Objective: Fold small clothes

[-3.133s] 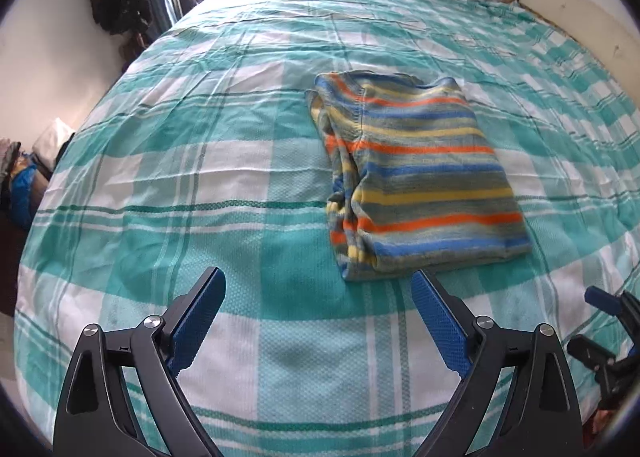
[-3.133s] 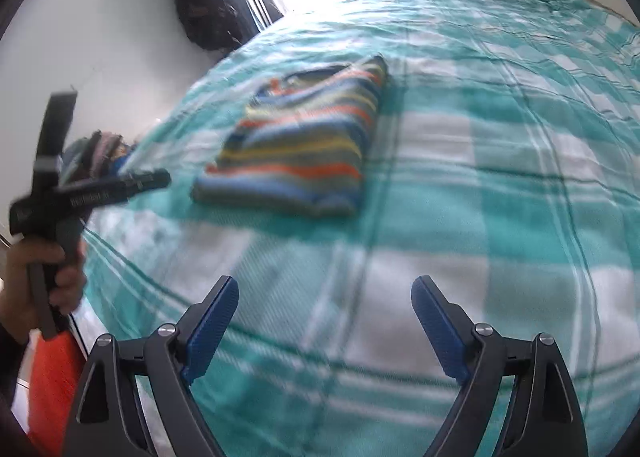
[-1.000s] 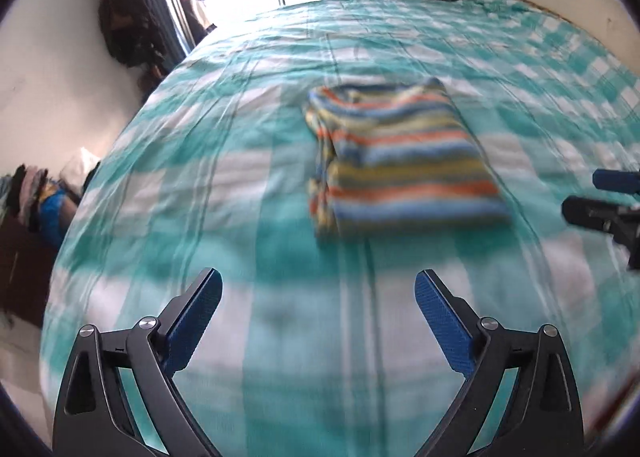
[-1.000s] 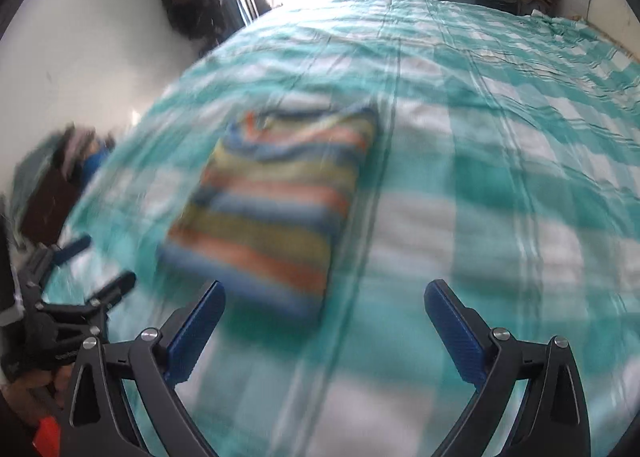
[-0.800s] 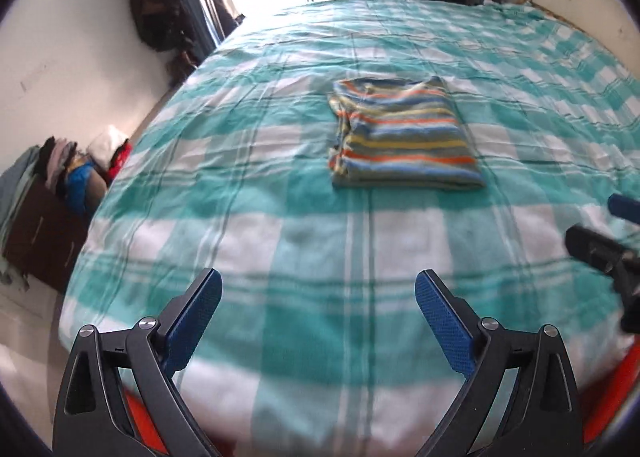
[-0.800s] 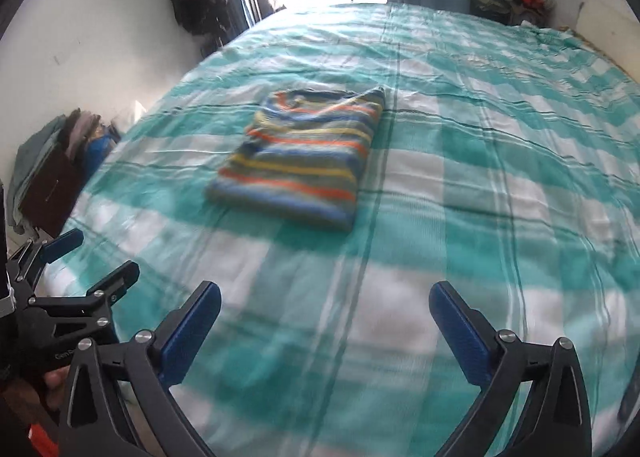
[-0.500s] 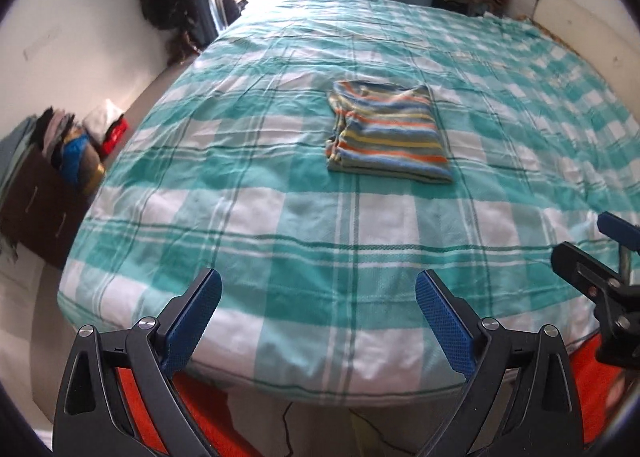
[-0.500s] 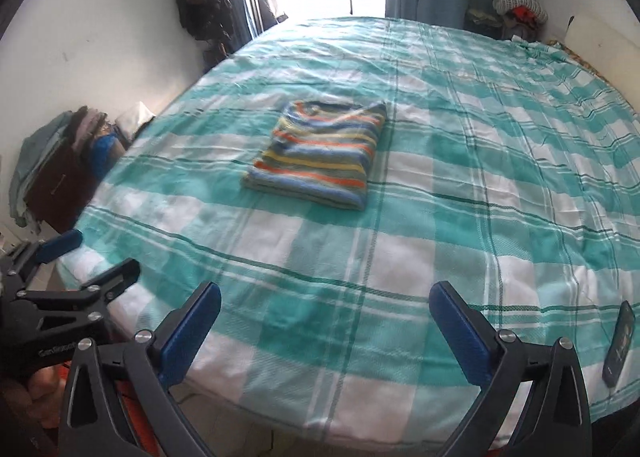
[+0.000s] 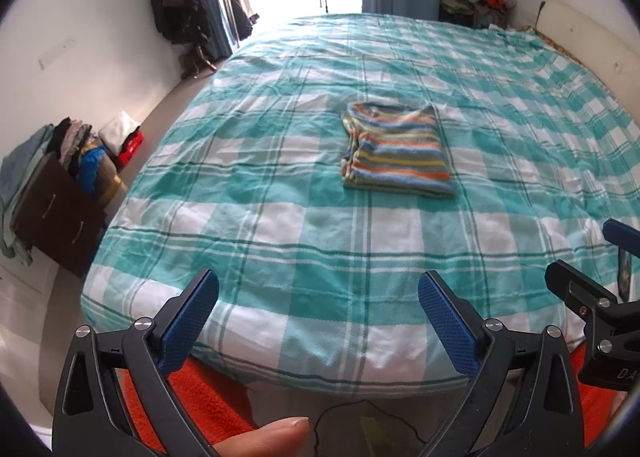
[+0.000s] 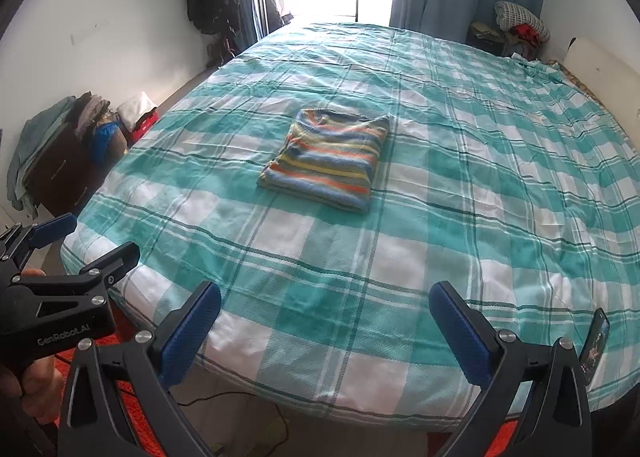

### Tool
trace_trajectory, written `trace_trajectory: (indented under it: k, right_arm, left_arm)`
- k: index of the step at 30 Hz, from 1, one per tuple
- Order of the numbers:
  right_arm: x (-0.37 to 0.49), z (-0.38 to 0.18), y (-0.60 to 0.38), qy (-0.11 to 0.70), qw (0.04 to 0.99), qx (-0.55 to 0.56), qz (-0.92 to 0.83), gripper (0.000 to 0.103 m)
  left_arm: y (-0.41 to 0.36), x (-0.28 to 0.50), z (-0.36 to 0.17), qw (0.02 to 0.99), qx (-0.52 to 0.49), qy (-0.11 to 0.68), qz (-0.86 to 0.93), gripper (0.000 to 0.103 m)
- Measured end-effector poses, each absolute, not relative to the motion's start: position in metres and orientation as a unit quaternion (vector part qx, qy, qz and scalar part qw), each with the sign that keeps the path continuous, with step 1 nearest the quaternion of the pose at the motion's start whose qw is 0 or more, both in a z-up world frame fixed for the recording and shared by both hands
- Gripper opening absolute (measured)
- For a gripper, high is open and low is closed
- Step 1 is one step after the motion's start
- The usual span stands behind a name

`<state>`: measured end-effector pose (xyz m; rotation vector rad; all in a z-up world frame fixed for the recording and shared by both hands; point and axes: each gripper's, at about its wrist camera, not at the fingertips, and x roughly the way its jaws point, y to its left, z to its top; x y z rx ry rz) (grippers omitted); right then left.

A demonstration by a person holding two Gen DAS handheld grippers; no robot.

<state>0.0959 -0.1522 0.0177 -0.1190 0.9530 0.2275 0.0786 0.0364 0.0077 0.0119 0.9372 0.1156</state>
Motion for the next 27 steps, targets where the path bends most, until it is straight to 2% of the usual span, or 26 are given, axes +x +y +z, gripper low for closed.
trace_trajectory:
  k: [27]
  right_arm:
    - [0.161,0.026,-0.136,0.439,0.891,-0.092,0.066,0.103]
  left_arm:
    - [0.047,0.136,0.006,0.89,-0.002,0.444,0.103,0.102]
